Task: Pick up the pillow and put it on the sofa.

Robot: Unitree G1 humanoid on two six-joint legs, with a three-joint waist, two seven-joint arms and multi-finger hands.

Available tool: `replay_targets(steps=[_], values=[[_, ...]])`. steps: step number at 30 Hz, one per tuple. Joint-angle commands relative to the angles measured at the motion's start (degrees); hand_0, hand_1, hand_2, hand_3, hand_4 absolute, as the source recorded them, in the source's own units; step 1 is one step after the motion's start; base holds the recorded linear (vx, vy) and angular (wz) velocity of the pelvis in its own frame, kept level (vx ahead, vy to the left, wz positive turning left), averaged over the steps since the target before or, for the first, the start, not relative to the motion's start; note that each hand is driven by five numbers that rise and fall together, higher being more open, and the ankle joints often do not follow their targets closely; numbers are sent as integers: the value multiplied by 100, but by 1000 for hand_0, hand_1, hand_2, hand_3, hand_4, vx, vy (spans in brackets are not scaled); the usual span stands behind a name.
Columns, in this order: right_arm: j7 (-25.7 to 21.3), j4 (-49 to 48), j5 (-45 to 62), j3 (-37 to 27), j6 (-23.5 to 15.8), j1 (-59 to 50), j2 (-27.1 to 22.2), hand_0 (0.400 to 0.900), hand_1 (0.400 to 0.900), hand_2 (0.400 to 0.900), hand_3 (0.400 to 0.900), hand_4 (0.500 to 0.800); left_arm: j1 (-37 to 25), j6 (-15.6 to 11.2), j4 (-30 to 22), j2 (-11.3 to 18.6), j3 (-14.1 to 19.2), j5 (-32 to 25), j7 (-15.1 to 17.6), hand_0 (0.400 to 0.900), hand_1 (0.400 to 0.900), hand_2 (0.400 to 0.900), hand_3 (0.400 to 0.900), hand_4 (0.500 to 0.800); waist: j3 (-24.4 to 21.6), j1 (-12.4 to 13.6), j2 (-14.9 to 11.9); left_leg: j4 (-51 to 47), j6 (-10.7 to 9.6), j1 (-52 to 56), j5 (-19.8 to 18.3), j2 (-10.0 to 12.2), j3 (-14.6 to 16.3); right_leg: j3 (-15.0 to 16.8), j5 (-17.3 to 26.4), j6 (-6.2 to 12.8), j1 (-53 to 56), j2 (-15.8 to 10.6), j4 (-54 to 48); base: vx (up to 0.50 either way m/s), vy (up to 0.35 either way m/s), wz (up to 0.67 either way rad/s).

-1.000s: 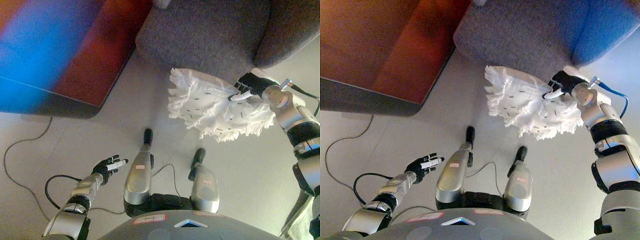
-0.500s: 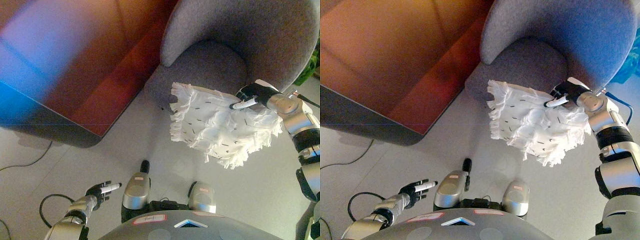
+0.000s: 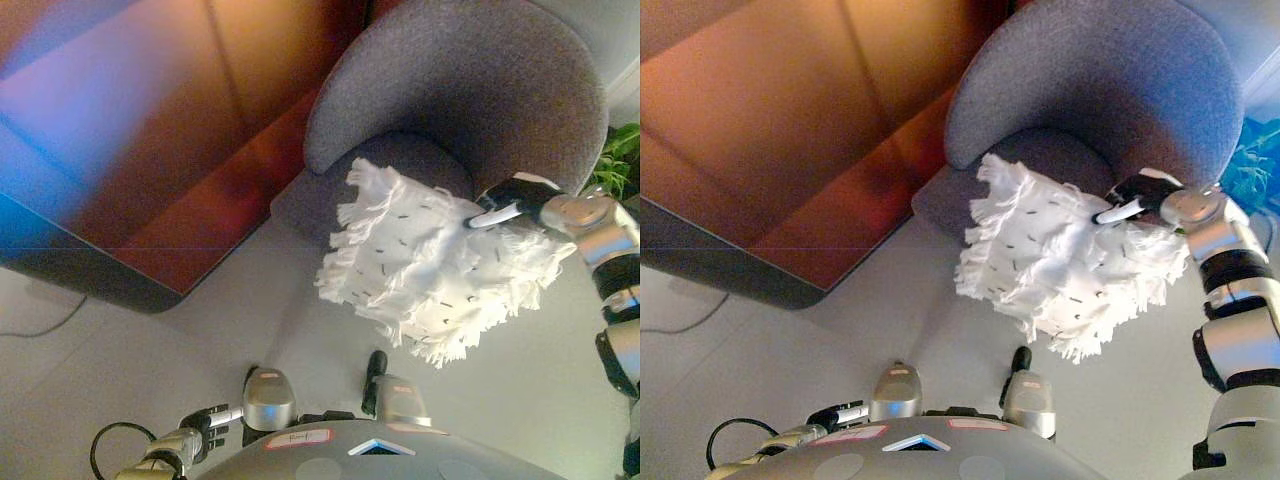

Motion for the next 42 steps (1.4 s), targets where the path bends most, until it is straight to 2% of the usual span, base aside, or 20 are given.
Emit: replay_targets(steps=[1,3,5,6,7,8,11,14,16,18,19,22,26,34,42], values=[[-435,238,610,-39,-38,-1462,-345,400,400,400,400,500,287,-54,95,547,-281,125,-41,900,900,900,900,800,-297,394,-384,55,421,59,617,-401,301,104,-21,-91,327,-91,-57,302,-81,5],[-558,457,611,-56,60,-1584,-394,400,400,400,400,500,342,-46,106,526,-298,203,-62,900,900,900,900,800,-266,532,-205,-605,350,-126,832,-669,443,31,-106,-85,562,97,-214,308,-30,2],[-676,549,484,-89,218,-1696,-537,400,400,400,400,500,412,-29,21,500,-388,286,-104,900,900,900,900,800,-165,790,-53,-878,199,-858,1395,-934,263,46,-203,-120,868,246,-407,219,10,-17],[-674,635,428,-63,240,-1794,-606,400,400,400,400,500,433,-66,16,496,-408,296,-127,900,900,900,900,800,-123,866,-17,-938,156,-1100,1543,-977,211,60,-247,-137,958,271,-472,167,33,-22],[-655,824,286,1,174,-1966,-687,400,400,400,400,500,455,-107,28,499,-397,262,-136,900,900,900,900,800,-91,918,3,-1092,173,-1173,1527,-1014,192,102,-275,-140,996,267,-527,166,51,-16],[-656,981,181,92,101,-2116,-767,400,400,400,400,500,459,-115,43,519,-378,236,-126,900,900,900,900,800,-98,906,29,-1300,202,-1046,1405,-1002,279,69,-313,-129,997,246,-525,170,59,-9],[-584,1045,254,142,127,-2231,-912,400,400,400,400,500,445,-127,34,586,-389,186,-147,900,900,900,900,800,-163,853,104,-1551,223,-821,1324,-939,275,20,-414,-142,971,241,-430,117,18,8],[-503,1135,284,169,192,-2285,-1055,400,400,400,400,500,361,-3,-26,652,-467,43,-123,900,900,900,900,800,-287,838,136,-1979,220,-580,1121,-909,264,-90,-446,-152,937,226,-508,103,-41,24],[-606,1172,295,202,225,-2332,-1092,400,400,400,400,500,386,-16,-26,658,-484,90,-143,900,900,900,900,800,-327,855,160,-2078,193,-536,1117,-888,242,-125,-445,-154,897,241,-539,64,-55,21],[-1093,1161,198,252,237,-2455,-1041,400,400,400,400,500,356,-8,-49,694,-546,-24,-185,900,900,900,900,800,-313,860,220,-2075,157,-595,1208,-865,177,-108,-450,-174,819,269,-522,-24,-50,13],[-1368,1140,107,267,385,-2491,-1017,900,900,900,900,800,332,-19,-57,690,-542,-21,-225,900,900,900,900,800,-283,869,252,-2081,155,-626,1210,-862,152,-126,-461,-183,768,277,-505,-92,-48,7],[-1545,1192,-8,359,675,-2676,-970,900,900,900,900,800,259,-92,-83,681,-597,-102,-267,900,900,900,900,800,-182,907,319,-2073,154,-715,1203,-861,99,-171,-492,-204,631,282,-450,-103,-56,6],[-1491,1315,-144,463,986,-2746,-1022,900,900,900,900,800,234,-48,-157,680,-700,-114,-209,900,900,900,900,800,-148,951,362,-2015,117,-726,1259,-845,22,-248,-541,-229,698,301,-427,6,-33,9],[-1257,1437,-443,640,1112,-2730,-1142,900,900,900,900,800,348,-29,-171,717,-670,35,-252,900,900,900,900,800,-290,969,337,-1949,86,-615,1284,-817,-10,-276,-590,-246,878,332,-486,70,2,0],[-1500,1502,-528,612,1311,-2674,-1232,900,900,900,900,800,321,-34,-119,734,-688,82,-284,900,900,900,900,800,-358,947,260,-1987,93,-470,1157,-803,5,-270,-622,-251,975,334,-488,19,-1,0]])
